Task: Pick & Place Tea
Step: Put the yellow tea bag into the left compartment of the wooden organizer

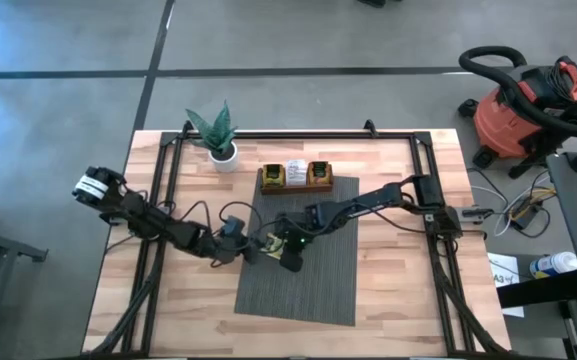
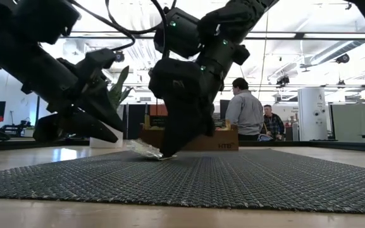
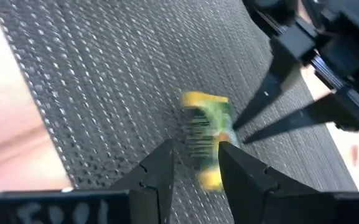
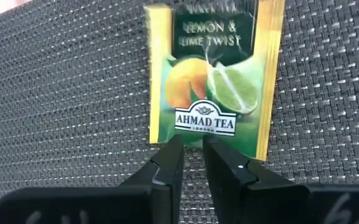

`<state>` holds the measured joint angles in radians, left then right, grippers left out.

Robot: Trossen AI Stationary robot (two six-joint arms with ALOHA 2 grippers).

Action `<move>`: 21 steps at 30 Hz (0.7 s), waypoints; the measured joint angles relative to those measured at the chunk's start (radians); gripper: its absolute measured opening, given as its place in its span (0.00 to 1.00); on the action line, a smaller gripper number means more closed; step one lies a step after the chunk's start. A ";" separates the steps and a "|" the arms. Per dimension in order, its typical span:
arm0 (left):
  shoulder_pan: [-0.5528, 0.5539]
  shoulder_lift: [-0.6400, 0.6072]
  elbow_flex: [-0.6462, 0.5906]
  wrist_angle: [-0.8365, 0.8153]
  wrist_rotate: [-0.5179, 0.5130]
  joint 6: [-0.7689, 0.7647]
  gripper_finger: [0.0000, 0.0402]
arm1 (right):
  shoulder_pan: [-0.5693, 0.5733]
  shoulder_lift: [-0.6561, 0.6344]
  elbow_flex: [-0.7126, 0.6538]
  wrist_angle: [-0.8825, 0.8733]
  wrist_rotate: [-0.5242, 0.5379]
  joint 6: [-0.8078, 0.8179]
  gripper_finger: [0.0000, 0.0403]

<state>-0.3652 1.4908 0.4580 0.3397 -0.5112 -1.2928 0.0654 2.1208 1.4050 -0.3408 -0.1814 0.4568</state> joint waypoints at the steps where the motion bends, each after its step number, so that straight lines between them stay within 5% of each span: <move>1: 0.006 0.002 0.000 0.000 0.001 -0.004 0.30 | 0.000 0.000 -0.008 0.004 -0.001 0.000 0.16; 21: 0.082 0.007 0.046 -0.004 0.089 0.030 0.30 | 0.000 0.002 -0.038 0.086 -0.003 -0.016 0.16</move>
<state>-0.2829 1.4979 0.5044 0.3356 -0.4225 -1.2624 0.0654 2.1227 1.3667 -0.2547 -0.1841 0.4412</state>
